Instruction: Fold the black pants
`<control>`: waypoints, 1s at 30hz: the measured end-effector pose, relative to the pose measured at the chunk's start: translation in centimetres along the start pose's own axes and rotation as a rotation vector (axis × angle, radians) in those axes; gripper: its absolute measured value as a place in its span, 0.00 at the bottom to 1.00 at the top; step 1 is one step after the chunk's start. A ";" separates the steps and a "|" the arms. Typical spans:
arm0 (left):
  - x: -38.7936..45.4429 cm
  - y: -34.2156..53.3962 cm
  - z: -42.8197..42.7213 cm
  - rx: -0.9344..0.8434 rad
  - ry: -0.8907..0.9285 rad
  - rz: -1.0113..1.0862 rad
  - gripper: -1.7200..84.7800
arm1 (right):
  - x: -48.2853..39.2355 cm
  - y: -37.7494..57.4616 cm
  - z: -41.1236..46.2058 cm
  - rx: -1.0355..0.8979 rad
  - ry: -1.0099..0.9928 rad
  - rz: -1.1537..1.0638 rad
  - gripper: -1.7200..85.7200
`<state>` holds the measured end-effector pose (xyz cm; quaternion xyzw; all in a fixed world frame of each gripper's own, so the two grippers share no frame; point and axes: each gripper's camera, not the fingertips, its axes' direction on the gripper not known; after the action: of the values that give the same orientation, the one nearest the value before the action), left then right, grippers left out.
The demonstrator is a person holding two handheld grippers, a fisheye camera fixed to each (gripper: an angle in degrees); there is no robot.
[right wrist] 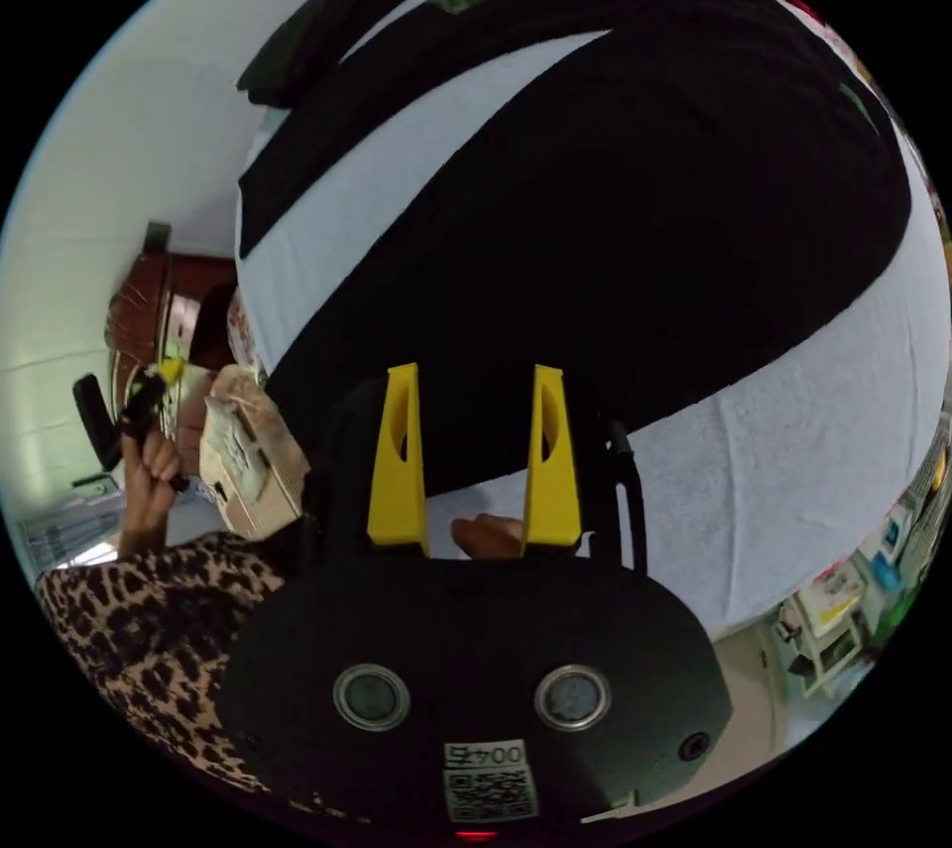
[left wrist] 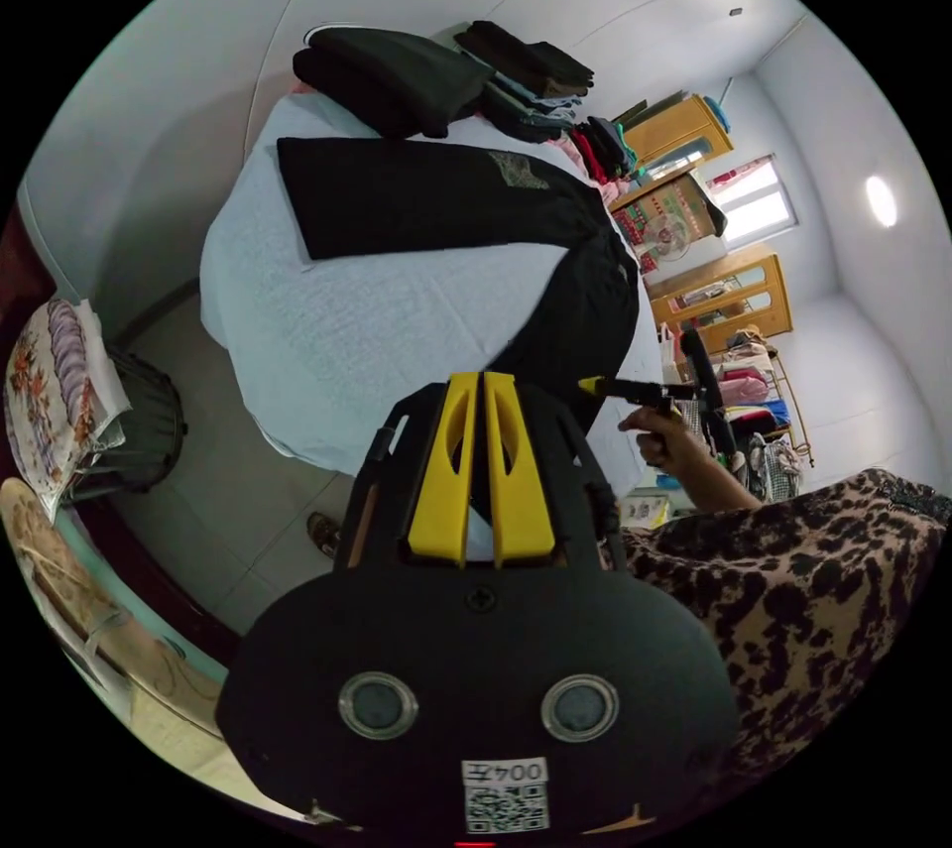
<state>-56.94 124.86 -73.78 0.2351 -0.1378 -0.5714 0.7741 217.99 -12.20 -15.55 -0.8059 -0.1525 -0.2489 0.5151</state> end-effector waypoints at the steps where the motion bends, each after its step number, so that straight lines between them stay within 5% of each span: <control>1: -0.2 -0.9 -0.5 0.010 -0.004 -0.004 0.03 | 0.0 -0.4 1.7 -0.057 0.021 -0.029 0.16; 8: -1.4 -7.1 -3.3 0.024 -0.013 0.009 0.05 | -1.6 -1.3 7.4 -0.097 0.402 -0.124 0.10; 16: -6.8 -18.6 -5.0 0.041 0.066 0.001 0.12 | 1.8 -2.9 10.8 -0.151 0.297 -0.023 0.09; 30: -25.6 -41.1 -4.8 0.097 0.324 -0.404 0.25 | 3.2 -4.3 16.8 -0.211 0.428 0.105 0.09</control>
<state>-96.28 140.46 -97.88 0.3829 0.0105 -0.6622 0.6440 222.60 4.84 -16.29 -0.7909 0.0293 -0.4014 0.4610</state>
